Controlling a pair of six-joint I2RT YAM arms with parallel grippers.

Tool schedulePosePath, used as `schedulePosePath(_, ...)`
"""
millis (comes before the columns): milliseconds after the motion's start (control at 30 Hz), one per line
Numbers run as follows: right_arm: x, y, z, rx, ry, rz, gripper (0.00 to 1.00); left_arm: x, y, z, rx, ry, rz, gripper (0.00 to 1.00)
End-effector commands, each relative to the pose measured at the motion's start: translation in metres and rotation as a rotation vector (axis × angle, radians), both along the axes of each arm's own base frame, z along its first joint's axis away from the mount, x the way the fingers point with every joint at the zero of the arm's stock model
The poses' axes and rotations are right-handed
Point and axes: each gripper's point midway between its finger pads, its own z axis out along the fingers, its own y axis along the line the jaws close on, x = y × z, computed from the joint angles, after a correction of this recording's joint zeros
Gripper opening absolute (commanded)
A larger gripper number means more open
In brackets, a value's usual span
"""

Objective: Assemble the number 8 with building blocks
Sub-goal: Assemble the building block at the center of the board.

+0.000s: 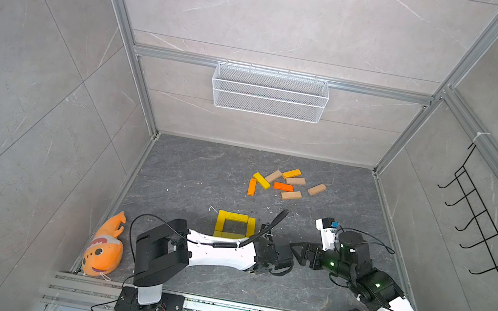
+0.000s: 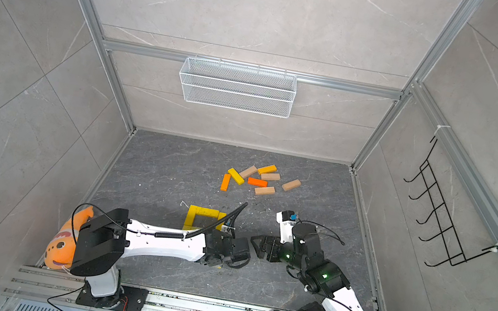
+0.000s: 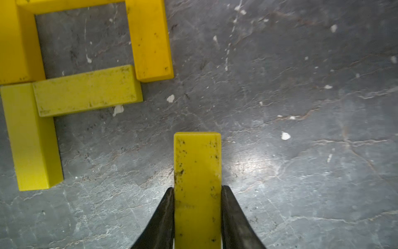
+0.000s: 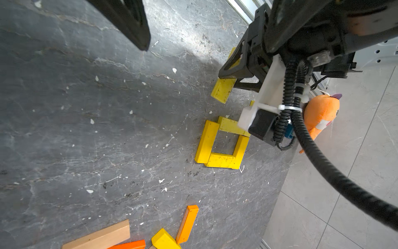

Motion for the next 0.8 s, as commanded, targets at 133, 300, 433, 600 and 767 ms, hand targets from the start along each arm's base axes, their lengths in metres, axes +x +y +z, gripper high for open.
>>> schedulePosePath(133, -0.003, -0.006, -0.006, -0.018, 0.018, -0.028, 0.86, 0.011, 0.007, 0.001, -0.038, -0.064, 0.076, 0.27)
schedulePosePath(300, -0.003, -0.006, -0.003, -0.010, 0.015, -0.035, 0.86, 0.011, 0.011, -0.007, -0.033, -0.054, 0.095, 0.27)
schedulePosePath(433, -0.003, -0.007, -0.002, -0.008, 0.011, -0.037, 0.86, 0.014, 0.014, -0.014, -0.060, -0.039, 0.126, 0.27)
schedulePosePath(600, -0.003, -0.007, 0.000, -0.010, 0.011, -0.036, 0.86, 0.019, 0.012, -0.018, -0.068, -0.030, 0.126, 0.27)
schedulePosePath(767, -0.001, -0.007, 0.001, -0.009, 0.006, -0.042, 0.86, 0.022, 0.015, -0.025, -0.083, -0.005, 0.138, 0.27)
